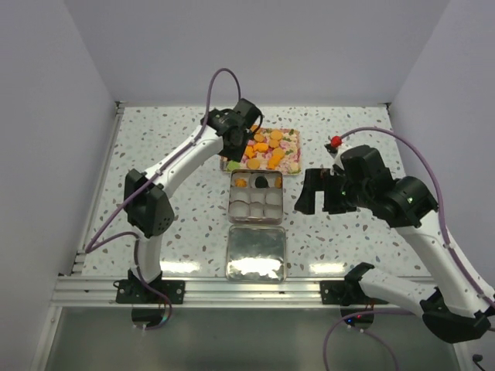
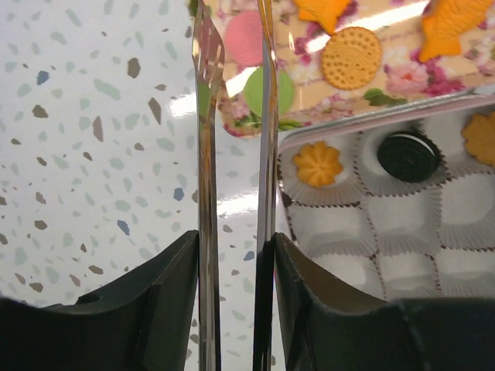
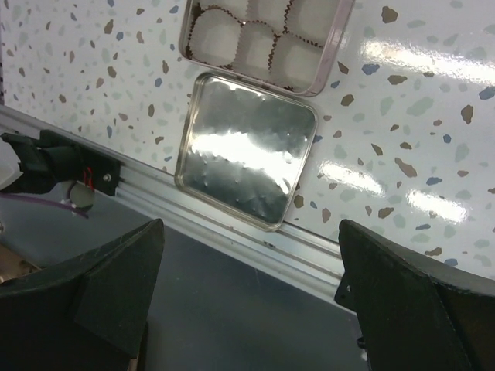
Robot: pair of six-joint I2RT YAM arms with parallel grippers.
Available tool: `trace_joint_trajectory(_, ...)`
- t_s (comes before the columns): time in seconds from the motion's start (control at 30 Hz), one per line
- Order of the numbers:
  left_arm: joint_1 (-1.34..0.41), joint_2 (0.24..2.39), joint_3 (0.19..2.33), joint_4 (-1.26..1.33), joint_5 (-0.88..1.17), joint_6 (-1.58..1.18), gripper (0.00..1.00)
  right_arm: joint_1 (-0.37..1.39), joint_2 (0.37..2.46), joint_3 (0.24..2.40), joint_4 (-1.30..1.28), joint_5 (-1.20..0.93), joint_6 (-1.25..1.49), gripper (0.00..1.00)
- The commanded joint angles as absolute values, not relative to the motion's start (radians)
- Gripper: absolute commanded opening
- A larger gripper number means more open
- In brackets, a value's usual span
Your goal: Pack the cookies
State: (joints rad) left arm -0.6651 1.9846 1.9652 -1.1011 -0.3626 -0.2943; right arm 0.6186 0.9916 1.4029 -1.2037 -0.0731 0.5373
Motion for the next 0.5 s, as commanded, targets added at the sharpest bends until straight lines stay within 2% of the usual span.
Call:
trace_joint_trajectory(0.0, -0.635, 1.965, 1.95, -1.08, -0.425, -0.241, 0.47, 0.615, 1.02, 1.407, -1.183, -0.081, 0.526, 0.99)
trace_joint_trajectory(0.47, -0.632, 1.996, 1.893, -0.985, -0.368, -0.226, 0.49, 0.615, 1.069, 1.399, -1.173, -0.046, 0.551, 0.99)
